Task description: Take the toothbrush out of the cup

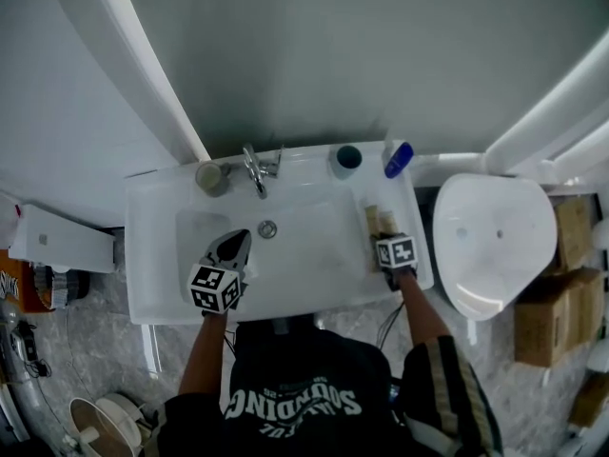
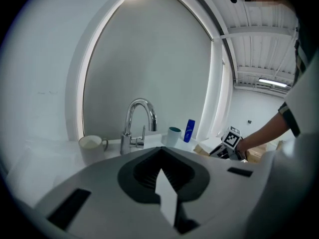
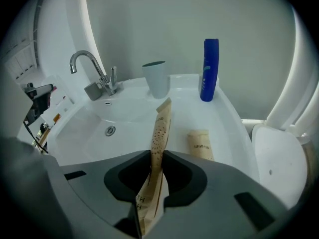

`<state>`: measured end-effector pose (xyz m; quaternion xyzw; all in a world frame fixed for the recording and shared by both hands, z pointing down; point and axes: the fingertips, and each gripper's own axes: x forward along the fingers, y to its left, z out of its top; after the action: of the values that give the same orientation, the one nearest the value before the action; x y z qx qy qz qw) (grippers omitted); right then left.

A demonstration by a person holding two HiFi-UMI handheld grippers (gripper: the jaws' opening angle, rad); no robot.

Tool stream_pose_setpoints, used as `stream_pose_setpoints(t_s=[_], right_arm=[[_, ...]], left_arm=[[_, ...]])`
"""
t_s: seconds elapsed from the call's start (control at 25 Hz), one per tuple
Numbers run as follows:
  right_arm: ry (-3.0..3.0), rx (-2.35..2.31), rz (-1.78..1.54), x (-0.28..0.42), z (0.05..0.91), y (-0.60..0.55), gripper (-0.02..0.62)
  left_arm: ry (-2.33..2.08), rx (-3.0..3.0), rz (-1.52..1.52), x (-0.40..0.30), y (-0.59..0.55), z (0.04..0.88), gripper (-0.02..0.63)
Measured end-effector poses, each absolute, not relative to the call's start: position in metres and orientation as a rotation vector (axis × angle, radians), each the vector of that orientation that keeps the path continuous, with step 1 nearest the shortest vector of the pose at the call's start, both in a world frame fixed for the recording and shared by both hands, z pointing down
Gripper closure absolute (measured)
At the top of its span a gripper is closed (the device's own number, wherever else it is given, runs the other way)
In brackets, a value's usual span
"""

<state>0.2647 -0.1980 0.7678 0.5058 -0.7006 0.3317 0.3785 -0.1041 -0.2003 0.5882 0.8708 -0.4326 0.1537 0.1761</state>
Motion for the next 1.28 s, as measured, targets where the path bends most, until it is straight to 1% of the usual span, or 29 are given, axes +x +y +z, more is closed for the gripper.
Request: stream_pose_setpoints(t_s=[0.28,0.4,0.56,0.72,0.88,0.92,1.0,1.04,1.28], right_arm=[[-1.717,1.241,0.972,0.268,0.795,-0.184,0.523],[-1.705,1.253,0.946,0.271,0.794,-0.186,0.494],[-1.731,1.326,0.869,0.277,0.783,-0.198,0.464],[-1.758,1.41,0.824,0.28,0.759,-0.21,0.463],[-1.864,1.514,0.756,0.265,0.724,-0.229,0.465],[-1.894,1.526,0.731,0.258,0.716,-0.233,0.47],[-1.948,1.525,0.673,0.237,0.703,-0.24,0.529],[-1.973,1.515,0.646,0.225,0.698,-0.243,0.545],[-2.174,1.378,0.5,0.136,0.665,-0.252,0.595]], left_arm=[[-1.26,2.446,0.429,-0.117,-0.199,0.586,0.607],[-1.251,2.45,0.432,-0.114,-0.199,0.587,0.607],[-1.239,2.462,0.426,-0.108,-0.199,0.586,0.607],[-1.242,2.474,0.421,-0.107,-0.199,0.58,0.607],[-1.249,2.478,0.412,-0.107,-0.2,0.579,0.607],[-1.251,2.478,0.41,-0.107,-0.199,0.578,0.607],[-1.261,2.48,0.407,-0.109,-0.199,0.575,0.607],[-1.268,2.48,0.404,-0.111,-0.199,0.574,0.607],[-1.32,2.459,0.381,-0.123,-0.196,0.569,0.607]])
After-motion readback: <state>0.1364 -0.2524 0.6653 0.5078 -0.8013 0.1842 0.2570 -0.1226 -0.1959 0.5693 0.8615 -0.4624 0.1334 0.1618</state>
